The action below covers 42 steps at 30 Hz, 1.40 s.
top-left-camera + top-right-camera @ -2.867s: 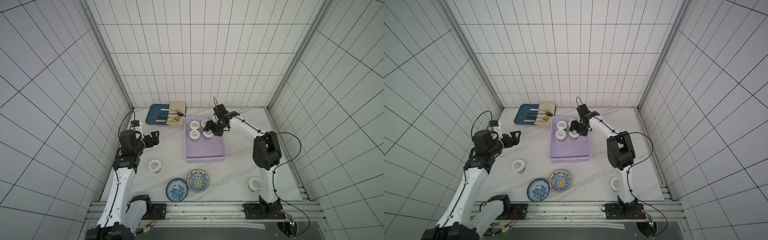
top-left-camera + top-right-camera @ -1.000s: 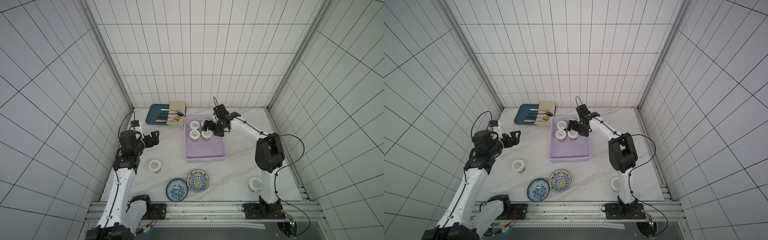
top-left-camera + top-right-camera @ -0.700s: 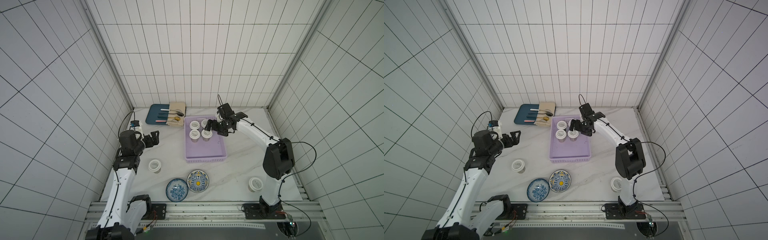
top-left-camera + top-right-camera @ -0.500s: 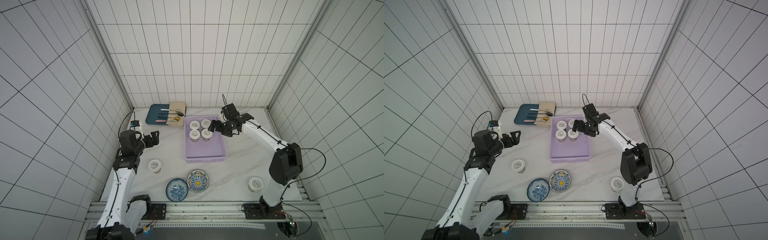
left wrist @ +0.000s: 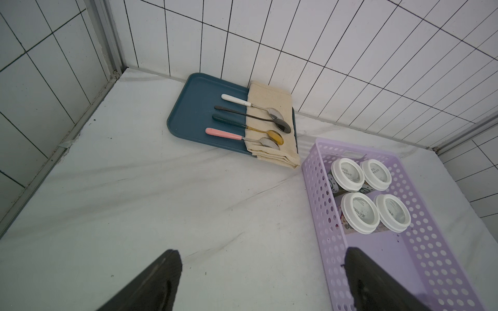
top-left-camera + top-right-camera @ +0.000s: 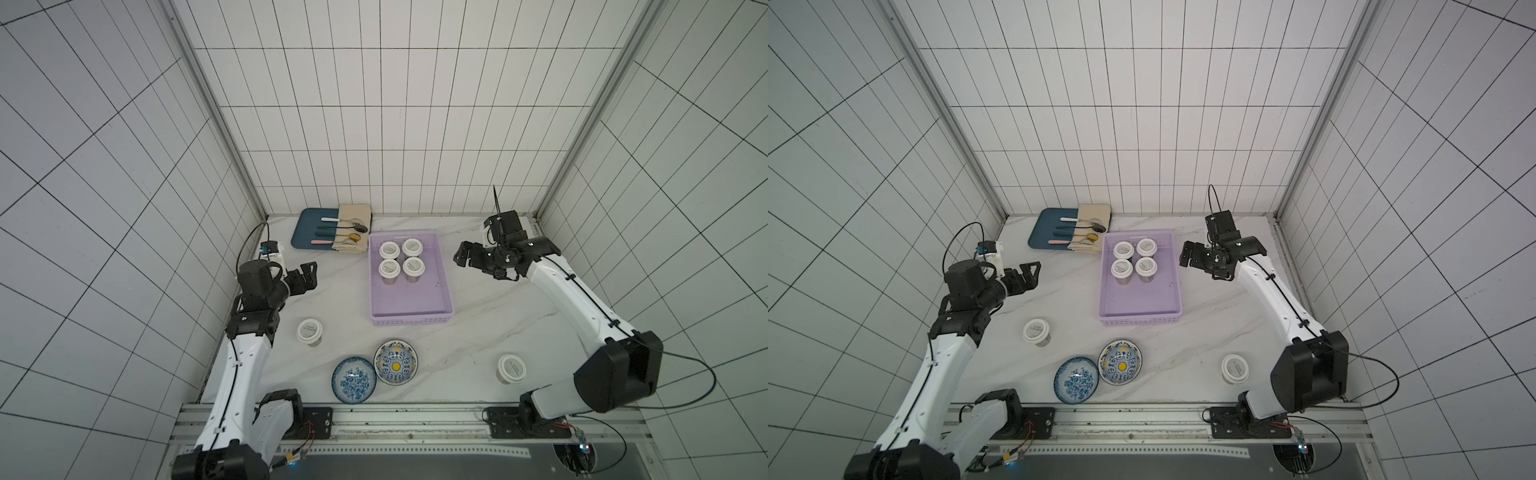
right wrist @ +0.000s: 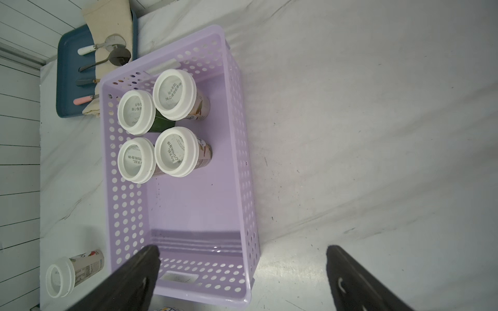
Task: Put the yogurt in the basket
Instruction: Pick up the yogurt from the center of the board.
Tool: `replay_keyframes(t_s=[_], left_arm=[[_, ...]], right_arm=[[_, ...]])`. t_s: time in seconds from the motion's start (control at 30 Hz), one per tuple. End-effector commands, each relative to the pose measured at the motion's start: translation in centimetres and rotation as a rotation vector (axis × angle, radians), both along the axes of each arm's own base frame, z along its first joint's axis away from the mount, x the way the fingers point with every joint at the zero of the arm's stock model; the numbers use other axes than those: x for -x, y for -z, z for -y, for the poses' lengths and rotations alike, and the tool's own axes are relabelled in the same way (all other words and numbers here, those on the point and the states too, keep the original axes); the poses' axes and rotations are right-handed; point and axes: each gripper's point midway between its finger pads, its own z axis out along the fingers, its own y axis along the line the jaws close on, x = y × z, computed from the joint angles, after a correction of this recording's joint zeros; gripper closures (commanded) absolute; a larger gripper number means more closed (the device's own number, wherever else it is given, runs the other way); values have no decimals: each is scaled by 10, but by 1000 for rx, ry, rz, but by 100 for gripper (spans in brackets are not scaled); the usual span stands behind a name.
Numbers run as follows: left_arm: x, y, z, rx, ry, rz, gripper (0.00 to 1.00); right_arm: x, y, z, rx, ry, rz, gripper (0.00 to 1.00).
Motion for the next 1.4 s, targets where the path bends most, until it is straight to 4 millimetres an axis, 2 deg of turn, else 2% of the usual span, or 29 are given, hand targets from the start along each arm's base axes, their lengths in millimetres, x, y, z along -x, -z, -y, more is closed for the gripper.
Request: replay_keyframes(t_s=[0.0, 0.13, 0.33, 0.53, 0.73, 0.83, 0.93, 1.1, 1.17, 1.37], left_arm=[[-1, -1, -1, -9, 7, 11, 2], [-1, -3, -3, -15, -4, 0, 2], [-1, 1, -3, -19, 2, -4, 2], [-2, 3, -3, -23, 7, -5, 2], [-1, 4, -1, -35, 21, 0, 1], [0, -1, -1, -59, 27, -6, 2], [1, -3, 4, -100, 74, 7, 2], [8, -3, 15, -175, 182, -28, 2], [15, 5, 26, -223, 266, -56, 2], [41, 20, 47, -291, 464, -184, 2]], right_arm=[[11, -3, 26, 80, 4, 27, 1], [16, -13, 49, 126, 22, 72, 1], [26, -13, 73, 193, 28, 128, 1], [39, -6, 85, 238, 34, 186, 1], [47, -16, 96, 267, 63, 346, 1], [54, -14, 106, 317, 82, 376, 1], [59, -20, 106, 344, 81, 468, 1], [67, -17, 107, 377, 80, 518, 1], [69, -22, 106, 377, 76, 573, 1], [72, -18, 108, 385, 99, 611, 1]])
